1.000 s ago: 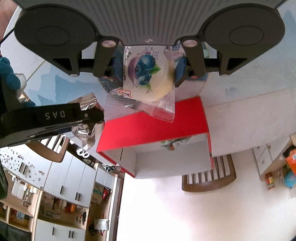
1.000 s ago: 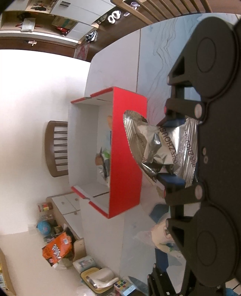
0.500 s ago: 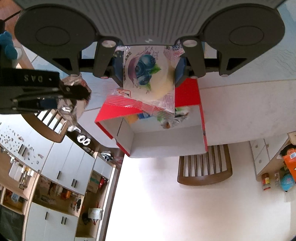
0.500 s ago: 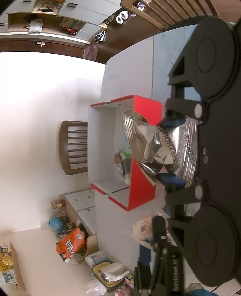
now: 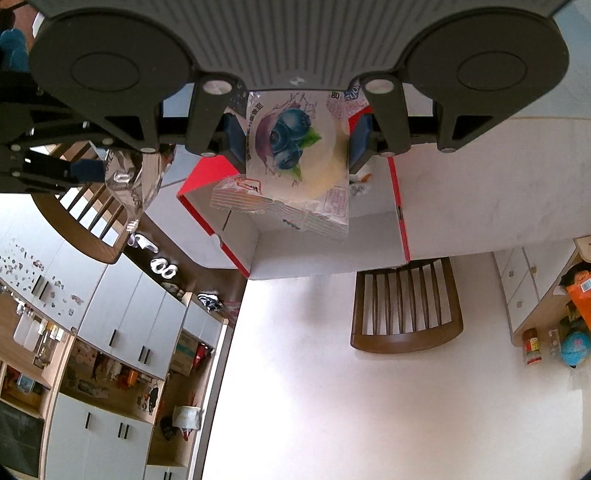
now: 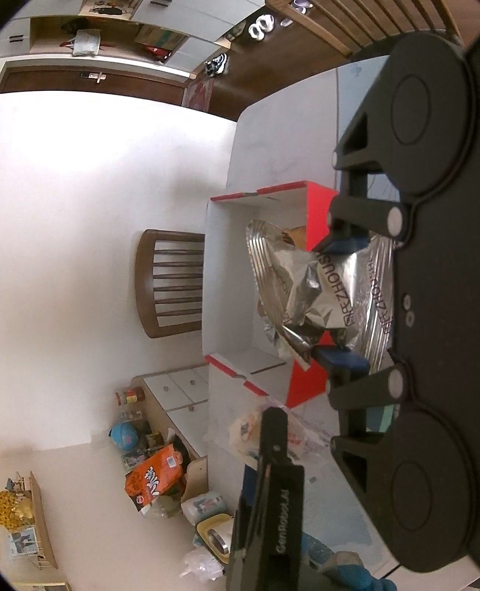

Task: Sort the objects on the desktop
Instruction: 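Carry the blueberry bun and silver chip bag with both grippers over the red shoebox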

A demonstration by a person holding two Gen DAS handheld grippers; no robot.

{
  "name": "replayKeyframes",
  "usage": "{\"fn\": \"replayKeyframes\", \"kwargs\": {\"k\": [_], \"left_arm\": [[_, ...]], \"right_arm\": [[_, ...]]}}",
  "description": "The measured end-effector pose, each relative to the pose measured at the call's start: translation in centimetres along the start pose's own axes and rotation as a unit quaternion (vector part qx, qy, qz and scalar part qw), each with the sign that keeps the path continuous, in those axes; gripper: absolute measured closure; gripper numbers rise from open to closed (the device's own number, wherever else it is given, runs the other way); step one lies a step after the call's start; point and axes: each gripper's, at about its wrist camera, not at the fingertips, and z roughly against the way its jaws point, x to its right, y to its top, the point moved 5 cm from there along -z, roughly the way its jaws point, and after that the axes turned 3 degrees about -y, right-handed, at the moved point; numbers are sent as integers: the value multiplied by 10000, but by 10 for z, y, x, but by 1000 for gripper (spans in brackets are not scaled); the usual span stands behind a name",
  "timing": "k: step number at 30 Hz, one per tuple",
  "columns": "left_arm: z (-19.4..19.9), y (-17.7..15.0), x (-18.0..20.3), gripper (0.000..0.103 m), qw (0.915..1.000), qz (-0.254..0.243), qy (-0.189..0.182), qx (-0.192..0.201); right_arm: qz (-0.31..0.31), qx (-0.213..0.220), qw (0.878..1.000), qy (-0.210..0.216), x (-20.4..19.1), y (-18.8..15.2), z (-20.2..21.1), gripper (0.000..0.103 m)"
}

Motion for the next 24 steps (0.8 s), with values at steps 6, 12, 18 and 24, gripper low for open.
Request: {"fn": "replayKeyframes", "kwargs": {"k": [6, 12, 18, 24], "left_arm": [[-12, 18, 0, 48, 9999, -63, -48, -68], [-29, 37, -7, 48, 9999, -94, -12, -140], [-49, 47, -11, 48, 9993, -291, 58, -245], [-72, 61, -18, 48, 9978, -543, 104, -363]], "right_arm": [[29, 17, 10000, -18, 3, 15, -11, 53], [148, -1, 9998, -97, 7, 25, -24, 53], [132, -112, 9998, -78, 9, 32, -42, 53], [226, -135, 9995, -166, 19, 52, -61, 53]]}}
